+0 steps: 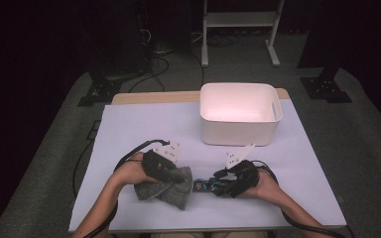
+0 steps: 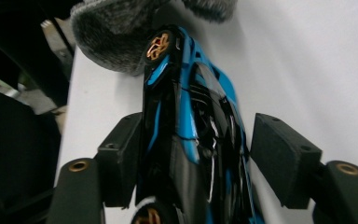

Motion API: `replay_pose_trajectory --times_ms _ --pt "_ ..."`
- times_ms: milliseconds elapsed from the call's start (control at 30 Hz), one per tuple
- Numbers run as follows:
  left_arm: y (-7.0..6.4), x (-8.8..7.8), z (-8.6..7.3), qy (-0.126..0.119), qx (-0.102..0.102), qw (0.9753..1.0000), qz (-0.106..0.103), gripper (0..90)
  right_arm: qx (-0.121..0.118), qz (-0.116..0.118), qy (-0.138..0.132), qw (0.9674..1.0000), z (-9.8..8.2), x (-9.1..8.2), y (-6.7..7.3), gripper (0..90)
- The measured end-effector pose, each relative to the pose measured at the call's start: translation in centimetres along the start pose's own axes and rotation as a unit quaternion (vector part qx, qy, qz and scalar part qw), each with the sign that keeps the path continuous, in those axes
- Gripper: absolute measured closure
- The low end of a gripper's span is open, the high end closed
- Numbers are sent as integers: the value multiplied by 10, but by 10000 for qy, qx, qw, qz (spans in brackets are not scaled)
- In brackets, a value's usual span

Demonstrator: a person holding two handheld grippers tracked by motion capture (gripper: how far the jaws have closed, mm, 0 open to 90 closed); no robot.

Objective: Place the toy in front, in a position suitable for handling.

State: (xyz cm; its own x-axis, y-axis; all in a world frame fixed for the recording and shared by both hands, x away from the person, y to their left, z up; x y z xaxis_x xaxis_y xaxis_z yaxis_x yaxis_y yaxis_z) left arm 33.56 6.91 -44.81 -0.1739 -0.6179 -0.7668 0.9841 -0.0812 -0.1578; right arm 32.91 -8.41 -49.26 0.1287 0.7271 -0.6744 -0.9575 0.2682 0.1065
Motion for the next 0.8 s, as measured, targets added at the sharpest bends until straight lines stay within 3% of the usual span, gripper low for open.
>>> replay_pose_trajectory --times_ms 167,300,533,633,800 --pt "-2 15 1 69 12 9998 -166 758 -52 -36 79 9999 -8 3 6 292" --pt "-3 23 0 106 39 9997 -236 757 -379 -285 108 9988 -11 4 11 283" --pt "-5 27 -1 105 23 9995 -309 758 -411 -273 9 9988 -12 0 19 241" --pt "-6 30 -1 122 24 9994 -334 757 -475 -321 413 9975 -24 8 19 221" --pt "-6 37 1 120 37 9992 -384 757 -466 -260 428 9977 -31 10 18 211"
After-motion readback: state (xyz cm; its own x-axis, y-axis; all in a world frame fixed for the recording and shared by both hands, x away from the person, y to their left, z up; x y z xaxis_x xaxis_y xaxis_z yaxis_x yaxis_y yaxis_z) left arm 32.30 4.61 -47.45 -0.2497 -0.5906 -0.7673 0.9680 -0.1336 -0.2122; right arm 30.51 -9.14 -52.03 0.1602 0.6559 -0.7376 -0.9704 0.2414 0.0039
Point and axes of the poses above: each handheld gripper's, and its own axes: x roughly forward along the jaws, z roughly out of its top, y roughly to its left, the point moved 9 cm from there along x, roughly forward along the jaws, and after that the axes turned 7 degrees about -z, right-handed, at the moved point
